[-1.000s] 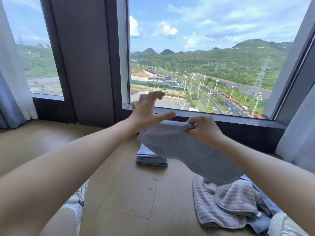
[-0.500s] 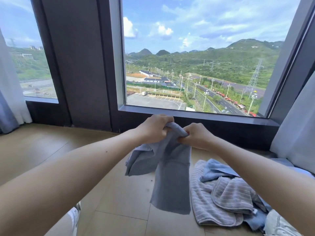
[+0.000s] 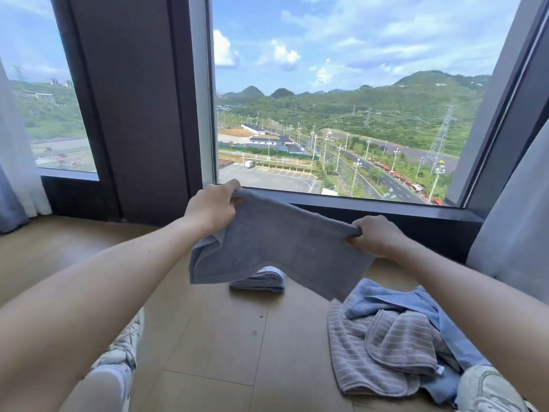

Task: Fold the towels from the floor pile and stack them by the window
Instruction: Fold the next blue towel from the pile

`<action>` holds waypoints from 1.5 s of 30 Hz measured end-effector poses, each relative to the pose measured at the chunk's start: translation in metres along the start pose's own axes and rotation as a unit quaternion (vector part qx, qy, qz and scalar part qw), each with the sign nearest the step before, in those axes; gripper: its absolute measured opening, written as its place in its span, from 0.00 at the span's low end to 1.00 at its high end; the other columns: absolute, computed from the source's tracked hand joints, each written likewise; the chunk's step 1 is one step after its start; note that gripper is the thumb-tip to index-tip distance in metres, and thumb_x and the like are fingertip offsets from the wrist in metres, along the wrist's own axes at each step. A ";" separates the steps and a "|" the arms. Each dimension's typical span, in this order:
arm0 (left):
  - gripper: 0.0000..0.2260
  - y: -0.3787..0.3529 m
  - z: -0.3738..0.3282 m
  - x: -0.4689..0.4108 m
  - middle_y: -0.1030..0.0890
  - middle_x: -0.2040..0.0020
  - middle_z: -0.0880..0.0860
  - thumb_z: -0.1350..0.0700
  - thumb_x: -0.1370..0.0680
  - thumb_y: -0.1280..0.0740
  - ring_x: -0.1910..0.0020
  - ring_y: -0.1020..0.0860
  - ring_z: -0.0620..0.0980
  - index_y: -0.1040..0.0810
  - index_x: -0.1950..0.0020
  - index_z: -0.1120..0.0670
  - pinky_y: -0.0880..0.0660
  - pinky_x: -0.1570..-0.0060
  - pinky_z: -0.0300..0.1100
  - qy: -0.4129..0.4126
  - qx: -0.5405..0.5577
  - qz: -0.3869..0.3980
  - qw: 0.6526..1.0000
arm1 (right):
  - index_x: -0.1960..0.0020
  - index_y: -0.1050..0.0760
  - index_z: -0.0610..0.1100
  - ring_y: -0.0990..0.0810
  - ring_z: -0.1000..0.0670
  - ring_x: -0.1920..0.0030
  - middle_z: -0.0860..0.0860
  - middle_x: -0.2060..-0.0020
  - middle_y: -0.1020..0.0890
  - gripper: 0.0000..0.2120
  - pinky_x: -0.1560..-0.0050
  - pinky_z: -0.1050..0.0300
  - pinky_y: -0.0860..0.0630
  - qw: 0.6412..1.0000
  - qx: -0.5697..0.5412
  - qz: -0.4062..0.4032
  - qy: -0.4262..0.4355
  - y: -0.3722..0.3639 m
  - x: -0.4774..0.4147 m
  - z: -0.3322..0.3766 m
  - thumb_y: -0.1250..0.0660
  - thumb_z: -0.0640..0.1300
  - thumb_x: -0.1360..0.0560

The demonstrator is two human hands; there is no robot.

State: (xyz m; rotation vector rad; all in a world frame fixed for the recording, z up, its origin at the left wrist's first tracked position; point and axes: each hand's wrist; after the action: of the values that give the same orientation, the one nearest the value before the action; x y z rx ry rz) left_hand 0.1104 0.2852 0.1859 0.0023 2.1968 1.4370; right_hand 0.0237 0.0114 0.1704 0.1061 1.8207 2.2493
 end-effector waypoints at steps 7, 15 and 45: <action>0.05 0.002 0.018 0.000 0.25 0.52 0.58 0.65 0.24 0.43 0.57 0.29 0.57 0.31 0.52 0.56 0.33 0.62 0.46 0.032 -0.103 0.076 0.991 | 0.62 0.27 0.42 0.26 0.48 0.60 0.48 0.63 0.25 0.08 0.69 0.60 0.35 1.000 -0.021 0.002 -0.017 -0.001 -0.006 0.005 0.33 0.45 0.27; 0.10 -0.006 0.004 0.009 0.32 0.66 0.53 0.60 0.26 0.41 0.71 0.33 0.50 0.36 0.67 0.57 0.38 0.76 0.38 0.149 -0.050 0.240 0.958 | 0.68 0.30 0.42 0.24 0.49 0.73 0.47 0.74 0.24 0.07 0.69 0.61 0.29 0.978 -0.166 0.050 -0.116 -0.015 0.004 0.029 0.35 0.42 0.33; 0.20 -0.041 -0.041 0.029 0.19 0.47 0.54 0.51 0.30 0.25 0.46 0.21 0.52 0.25 0.40 0.52 0.24 0.47 0.49 0.164 0.481 0.223 0.832 | 0.59 0.20 0.35 0.25 0.50 0.64 0.43 0.64 0.20 0.23 0.60 0.59 0.27 0.884 -0.463 0.048 -0.046 -0.028 0.018 0.099 0.45 0.50 0.22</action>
State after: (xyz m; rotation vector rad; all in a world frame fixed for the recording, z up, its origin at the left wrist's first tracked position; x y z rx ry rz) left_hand 0.0797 0.2396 0.1513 0.7005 3.1235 0.3488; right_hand 0.0307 0.1151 0.1634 0.1198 0.5488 2.8525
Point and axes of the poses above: each hand's wrist, its own x-axis away from the middle knuckle, its own y-axis out of the back of the hand, z = x × y
